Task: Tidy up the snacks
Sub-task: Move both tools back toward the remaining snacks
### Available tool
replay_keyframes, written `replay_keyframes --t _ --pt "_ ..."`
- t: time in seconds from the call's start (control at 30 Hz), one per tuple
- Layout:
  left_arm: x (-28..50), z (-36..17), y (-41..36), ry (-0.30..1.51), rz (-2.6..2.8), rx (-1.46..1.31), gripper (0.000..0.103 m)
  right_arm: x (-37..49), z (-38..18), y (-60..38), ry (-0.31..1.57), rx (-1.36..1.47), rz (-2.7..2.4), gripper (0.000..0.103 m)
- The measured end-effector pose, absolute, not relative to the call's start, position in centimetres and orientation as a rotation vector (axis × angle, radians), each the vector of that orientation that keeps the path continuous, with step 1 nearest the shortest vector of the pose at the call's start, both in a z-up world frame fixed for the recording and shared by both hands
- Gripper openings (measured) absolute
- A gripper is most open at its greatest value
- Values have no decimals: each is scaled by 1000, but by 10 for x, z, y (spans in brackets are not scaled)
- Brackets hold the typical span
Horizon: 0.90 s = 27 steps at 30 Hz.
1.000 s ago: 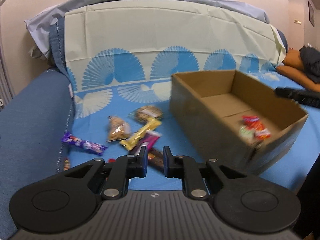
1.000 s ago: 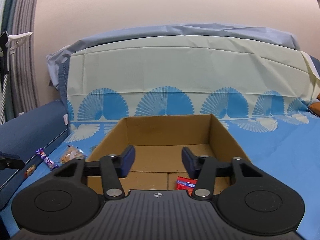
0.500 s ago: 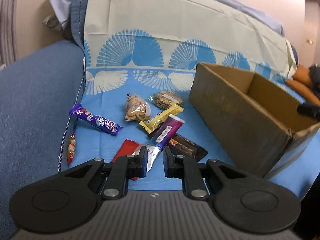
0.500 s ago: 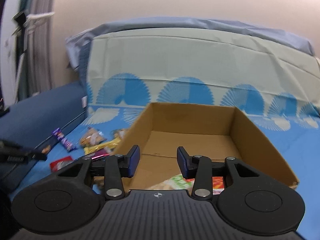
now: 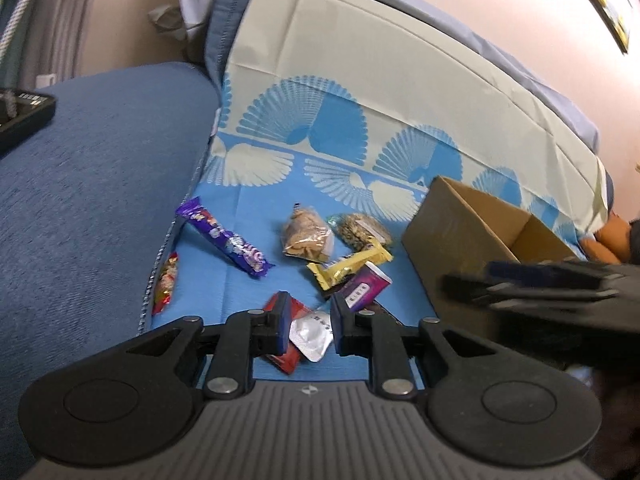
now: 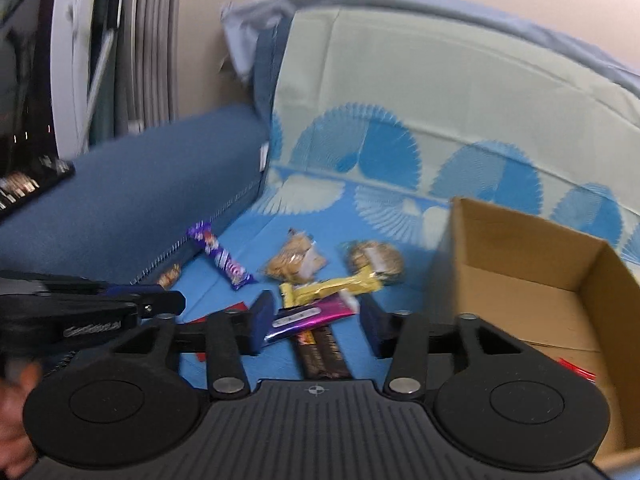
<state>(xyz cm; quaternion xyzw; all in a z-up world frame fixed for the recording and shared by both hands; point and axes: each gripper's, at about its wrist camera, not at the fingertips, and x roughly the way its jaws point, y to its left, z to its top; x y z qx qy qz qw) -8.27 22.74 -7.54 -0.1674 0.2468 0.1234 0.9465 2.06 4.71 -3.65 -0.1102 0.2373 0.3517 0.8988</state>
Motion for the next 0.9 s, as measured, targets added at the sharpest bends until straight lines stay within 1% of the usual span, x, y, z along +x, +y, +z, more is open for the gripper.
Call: replay_keyframes --t 0.07,0.2,0.33,0.4,0.5,0.53,0.6,0.67,0.7,0.77,0.9 --pt "-84 -76 232 501 263 -364 24 30 -48 71 534 -272 698 63" --pt "-89 -77 241 492 272 -404 24 53 -76 106 619 -347 643 67" --pt "-90 -77 242 499 267 -409 24 69 -100 126 664 -432 584 78" --pt "-90 -77 243 500 265 -408 29 76 -108 132 690 -457 561 79" --pt "-91 -77 243 498 263 -413 29 85 -118 136 730 -459 557 80" --pt "-92 -77 244 497 264 -417 29 88 -121 136 750 -452 557 79" --pt "-93 -78 245 499 265 -424 29 93 -127 133 792 -422 568 72" --pt "-93 -78 245 499 265 -426 29 92 -129 126 811 -369 609 47" --pt "-93 -78 245 499 264 -424 29 89 -129 125 805 -366 619 43" --pt "-92 -78 244 500 263 -419 29 82 -128 121 784 -375 641 40" --pt "-92 -78 245 500 265 -423 29 67 -125 112 772 -373 675 39"
